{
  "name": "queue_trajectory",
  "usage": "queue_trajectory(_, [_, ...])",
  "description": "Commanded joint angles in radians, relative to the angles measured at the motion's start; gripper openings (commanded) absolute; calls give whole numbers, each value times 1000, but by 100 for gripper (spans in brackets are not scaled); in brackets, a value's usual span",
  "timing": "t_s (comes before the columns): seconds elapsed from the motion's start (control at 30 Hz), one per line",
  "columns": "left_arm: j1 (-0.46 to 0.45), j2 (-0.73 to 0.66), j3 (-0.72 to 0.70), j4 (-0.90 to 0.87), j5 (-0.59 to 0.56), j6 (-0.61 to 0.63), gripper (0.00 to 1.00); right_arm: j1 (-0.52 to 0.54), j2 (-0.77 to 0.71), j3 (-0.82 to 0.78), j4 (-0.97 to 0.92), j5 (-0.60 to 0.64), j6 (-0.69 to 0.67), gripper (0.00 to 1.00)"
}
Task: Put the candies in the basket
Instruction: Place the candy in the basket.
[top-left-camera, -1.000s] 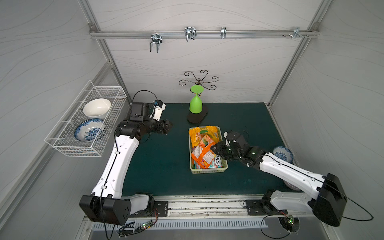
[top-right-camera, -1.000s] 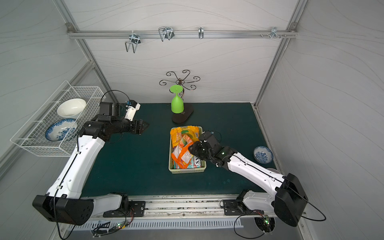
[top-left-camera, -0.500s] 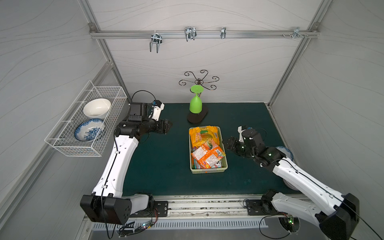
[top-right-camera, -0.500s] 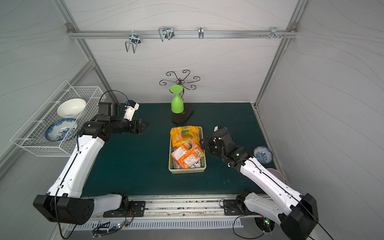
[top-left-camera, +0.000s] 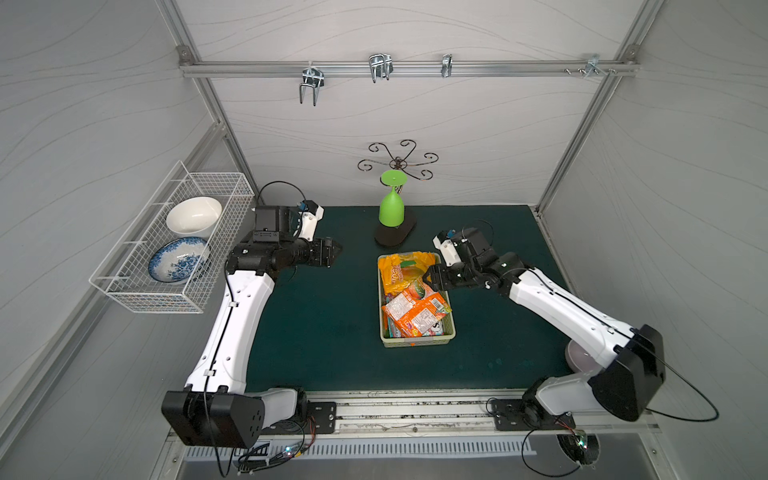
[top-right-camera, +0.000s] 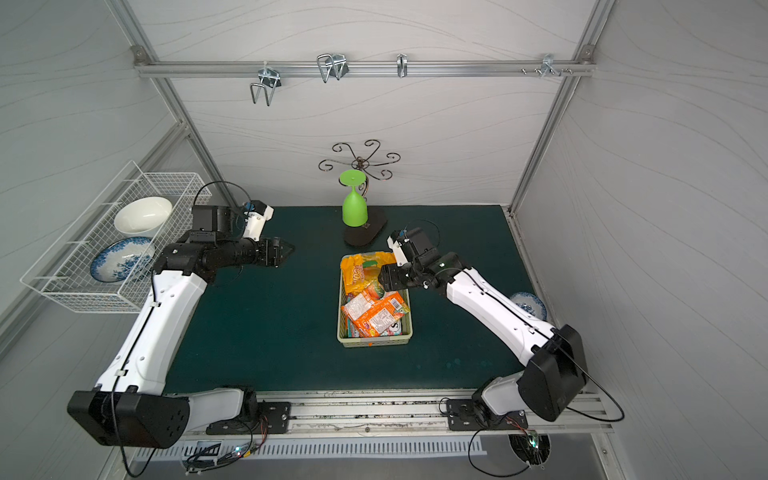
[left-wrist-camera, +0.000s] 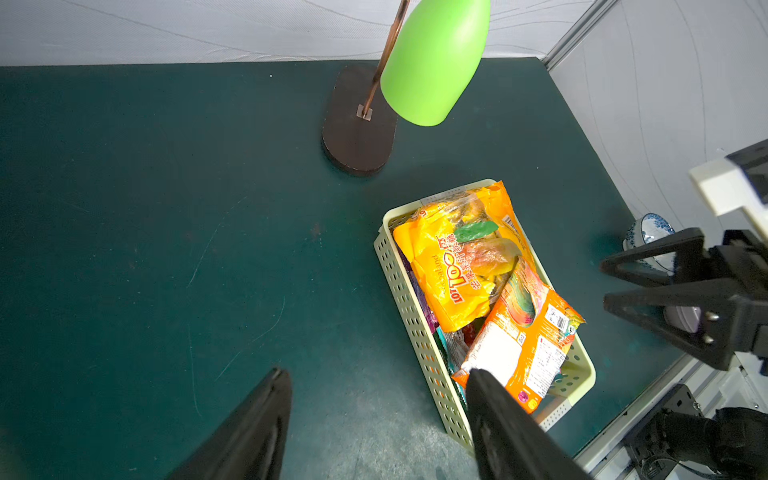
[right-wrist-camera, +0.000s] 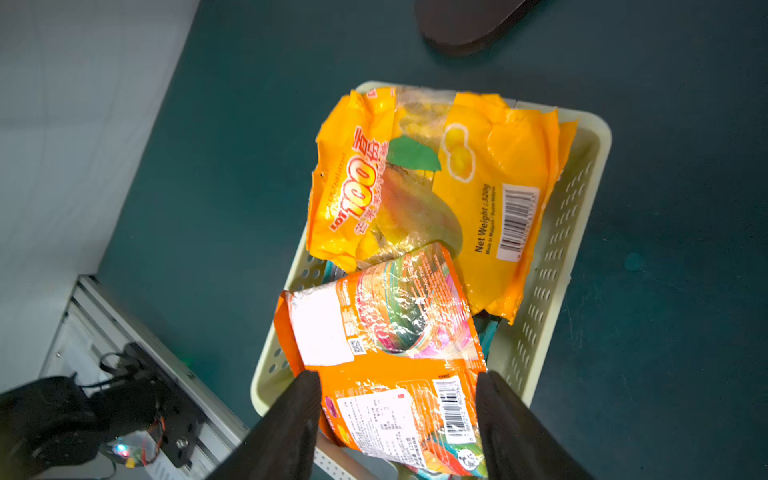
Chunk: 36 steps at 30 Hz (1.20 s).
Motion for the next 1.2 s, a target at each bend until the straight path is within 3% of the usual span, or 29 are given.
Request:
queue_trajectory(0.0, [7,-15,-1,48,31,-10,70,1,43,22,-82,-85,-111,63])
queue_trajectory(0.33, [13,-14,10,25,18,8,71,-46,137,19,-106,-103,-144,66])
queue_trajectory(0.53, [13,-11,-5,31,26,10,77,-60,173,34,-101,-109,-172,68])
queue_trajectory(0.87, [14,-8,6,18,31,17,81,-62,242,20,-90,-166,-151,65])
queue_trajectory(1.0, [14,-11,-20,37,31,20,85,-62,239,28,-97,-187,-142,51])
queue_trajectory(1.07, [14,-7,-8,25,29,21,86,-68,233,51,-132,-196,-136,35])
queue_trajectory(1.17, [14,-8,-2,25,31,20,87,-75,205,72,-136,-249,-117,3])
